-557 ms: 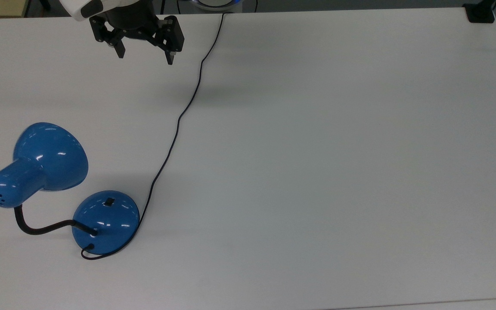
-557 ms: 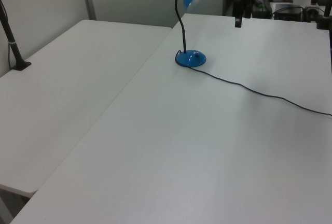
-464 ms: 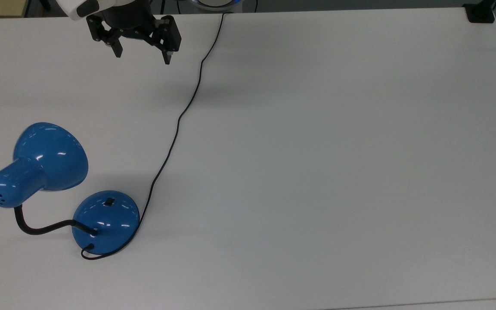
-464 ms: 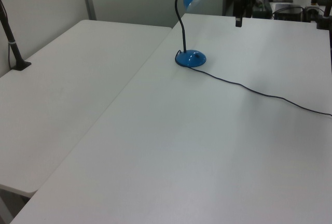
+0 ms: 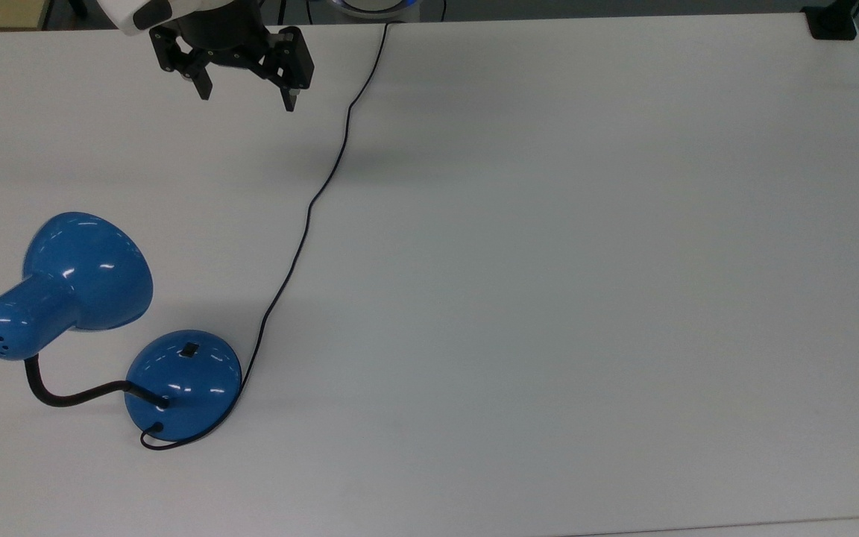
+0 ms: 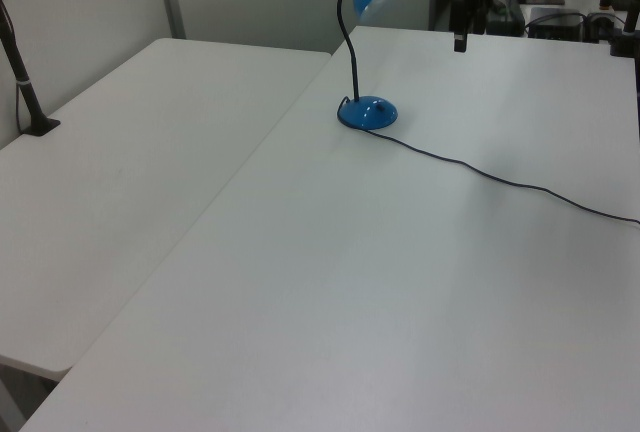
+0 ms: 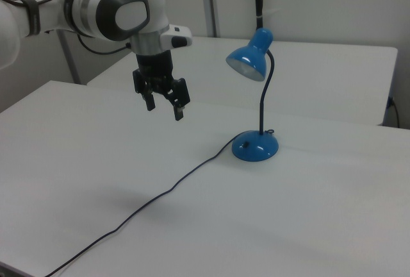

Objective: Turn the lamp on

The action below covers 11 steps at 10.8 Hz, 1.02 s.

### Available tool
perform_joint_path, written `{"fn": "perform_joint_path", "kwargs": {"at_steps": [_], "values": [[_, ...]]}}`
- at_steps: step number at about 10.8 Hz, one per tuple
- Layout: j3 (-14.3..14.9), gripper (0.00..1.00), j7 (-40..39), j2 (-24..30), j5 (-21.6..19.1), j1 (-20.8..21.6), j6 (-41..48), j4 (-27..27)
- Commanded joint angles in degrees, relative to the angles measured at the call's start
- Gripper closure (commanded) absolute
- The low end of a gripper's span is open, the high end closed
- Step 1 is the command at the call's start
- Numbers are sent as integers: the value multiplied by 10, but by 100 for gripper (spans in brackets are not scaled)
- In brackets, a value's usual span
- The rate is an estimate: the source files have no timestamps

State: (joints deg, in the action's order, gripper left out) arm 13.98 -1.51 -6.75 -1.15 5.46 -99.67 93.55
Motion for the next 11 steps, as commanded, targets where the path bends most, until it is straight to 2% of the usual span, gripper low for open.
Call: {"fn": "perform_joint_path", "kwargs": {"at_steps": [1,6,7,9,10,11], "values": [[3,0,-7,9,2,-4,27,-3],[2,0,-14,7,3,-4,20,-4],[2,9,-20,6,4,-4,21,-15],[3,40,-46,2,2,-9,24,-25],[3,59,-46,2,1,-10,24,-25],[3,83,-46,1,-2,-10,22,-25]]}}
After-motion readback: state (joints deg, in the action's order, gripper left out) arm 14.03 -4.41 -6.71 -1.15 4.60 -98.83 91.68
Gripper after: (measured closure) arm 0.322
